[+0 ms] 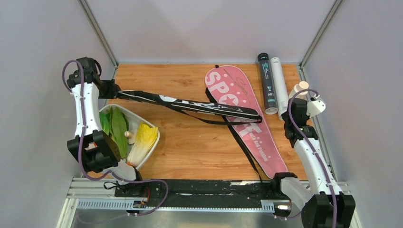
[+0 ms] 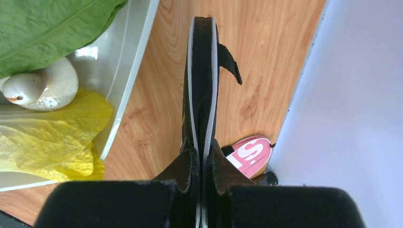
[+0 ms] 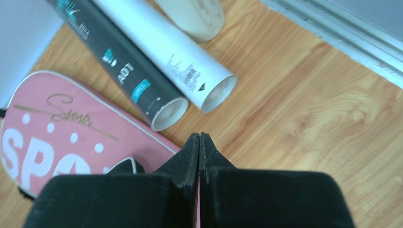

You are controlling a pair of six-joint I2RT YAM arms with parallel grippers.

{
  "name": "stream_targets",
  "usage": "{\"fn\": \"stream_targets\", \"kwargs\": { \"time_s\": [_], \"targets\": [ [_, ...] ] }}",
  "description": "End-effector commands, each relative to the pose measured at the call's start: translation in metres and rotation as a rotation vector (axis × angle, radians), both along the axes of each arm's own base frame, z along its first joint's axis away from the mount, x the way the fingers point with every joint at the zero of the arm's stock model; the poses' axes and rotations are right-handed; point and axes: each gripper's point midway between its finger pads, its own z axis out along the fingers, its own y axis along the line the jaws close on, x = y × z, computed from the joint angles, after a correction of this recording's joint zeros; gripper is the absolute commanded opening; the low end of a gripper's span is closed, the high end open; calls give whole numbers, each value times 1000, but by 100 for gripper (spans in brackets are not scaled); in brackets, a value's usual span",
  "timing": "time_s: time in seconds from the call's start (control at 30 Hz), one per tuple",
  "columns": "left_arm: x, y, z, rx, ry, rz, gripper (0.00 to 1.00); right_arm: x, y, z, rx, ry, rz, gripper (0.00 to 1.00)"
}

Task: Pack up the badminton gear
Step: Zip the racket bag at the center of the board.

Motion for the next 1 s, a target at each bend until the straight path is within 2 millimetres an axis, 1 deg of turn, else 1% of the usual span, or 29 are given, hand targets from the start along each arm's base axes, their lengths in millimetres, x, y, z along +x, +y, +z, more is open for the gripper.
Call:
{"fn": "stream_targets", "kwargs": {
  "time_s": [0.0,0.03,0.07,0.1,0.13,0.2,0.23,0.3,0.33,0.4,0.43,0.5,0.53,0.57,0.6,0.63,0.67,0.73,0.83,0.87,0.9,0.93,0.97],
  "targets": [
    [25,11,38,74,-181,-21,0,21,34,24,21,-100,237,0],
    [29,3,35,47,-206,-49,0,25,49,30,29,-124,331,1],
    [30,0,40,48,-237,-62,0,27,59,37,29,-141,400,4],
    [33,-2,39,48,-256,-77,0,28,66,43,28,-153,447,7],
    [33,-3,42,66,-273,-97,0,29,72,50,21,-164,487,11],
    [36,-4,45,94,-294,-131,0,30,81,63,9,-181,558,20],
    [38,-5,47,100,-306,-147,0,30,94,70,17,-197,635,25],
    [38,-5,46,117,-306,-179,0,31,109,79,10,-213,738,37],
    [38,-5,44,126,-302,-194,0,31,116,82,1,-214,787,42],
    [38,-5,41,129,-297,-211,0,32,121,79,-12,-187,833,48],
    [41,-7,42,132,-316,-237,0,33,121,77,-10,-171,836,48],
    [50,-15,45,131,-377,-304,0,33,132,75,6,-173,899,48],
    [53,-25,49,100,-418,-362,0,32,144,74,18,-181,963,50],
    [61,-28,52,125,-480,-419,0,31,156,74,25,-186,1022,52],
    [62,-42,58,85,-539,-495,0,30,168,72,26,-181,1079,56],
    [70,-45,63,110,-610,-547,0,31,179,71,16,-173,1123,60],
    [69,-55,69,87,-660,-600,0,31,191,72,-3,-169,1172,64],
    [70,-58,73,98,-708,-632,0,30,219,76,-58,-169,1279,76],
    [71,-60,78,134,-748,-674,0,24,269,81,-247,-183,1430,93],
    [71,-66,85,130,-794,-713,0,24,282,78,-334,-181,1448,96],
    [74,-69,85,113,-813,-734,0,28,293,72,-396,-171,1452,98],
    [73,-76,91,91,-859,-783,0,29,304,74,-434,-182,1465,100],
    [77,-78,86,63,-859,-799,0,31,316,65,-451,-165,1489,100]
  ]
}}
